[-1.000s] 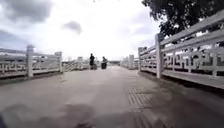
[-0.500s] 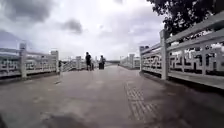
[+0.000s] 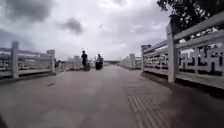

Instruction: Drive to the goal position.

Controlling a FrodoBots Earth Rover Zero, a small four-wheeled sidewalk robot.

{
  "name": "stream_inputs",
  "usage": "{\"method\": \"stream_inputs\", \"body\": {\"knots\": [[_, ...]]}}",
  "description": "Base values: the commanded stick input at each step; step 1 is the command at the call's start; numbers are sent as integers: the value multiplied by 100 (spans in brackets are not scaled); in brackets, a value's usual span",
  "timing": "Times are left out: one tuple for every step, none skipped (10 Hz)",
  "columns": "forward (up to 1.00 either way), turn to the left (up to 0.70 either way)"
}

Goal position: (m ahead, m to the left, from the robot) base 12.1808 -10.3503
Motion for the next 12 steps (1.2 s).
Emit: {"method": "stream_inputs", "body": {"knots": [[70, 0], [70, 0], [70, 0], [70, 0], [70, 0], [70, 0], [70, 0], [70, 0], [70, 0], [70, 0], [70, 0], [70, 0]]}}
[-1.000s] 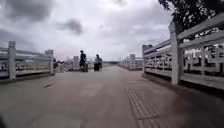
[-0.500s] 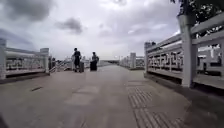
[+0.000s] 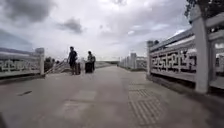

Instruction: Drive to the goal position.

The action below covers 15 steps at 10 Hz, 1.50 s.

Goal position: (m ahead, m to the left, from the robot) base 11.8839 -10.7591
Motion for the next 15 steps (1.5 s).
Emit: {"method": "stream_inputs", "body": {"knots": [[70, 0], [70, 0], [70, 0], [70, 0], [70, 0], [70, 0], [70, 0], [70, 0], [70, 0], [70, 0], [70, -11], [70, -14], [70, -14], [70, -14], [70, -6]]}}
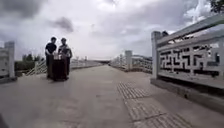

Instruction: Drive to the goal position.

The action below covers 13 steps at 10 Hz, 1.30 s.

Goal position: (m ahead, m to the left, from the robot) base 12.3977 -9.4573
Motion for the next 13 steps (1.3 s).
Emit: {"method": "stream_inputs", "body": {"knots": [[70, 0], [70, 0], [70, 0], [70, 0], [70, 0], [70, 0], [70, 0], [70, 0], [70, 0], [70, 0], [70, 0], [70, 0], [70, 0]]}}
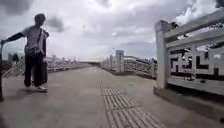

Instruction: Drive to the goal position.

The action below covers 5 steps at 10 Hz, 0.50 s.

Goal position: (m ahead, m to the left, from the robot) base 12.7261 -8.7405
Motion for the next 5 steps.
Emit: {"method": "stream_inputs", "body": {"knots": [[70, 0], [70, 0], [70, 0], [70, 0], [70, 0]]}}
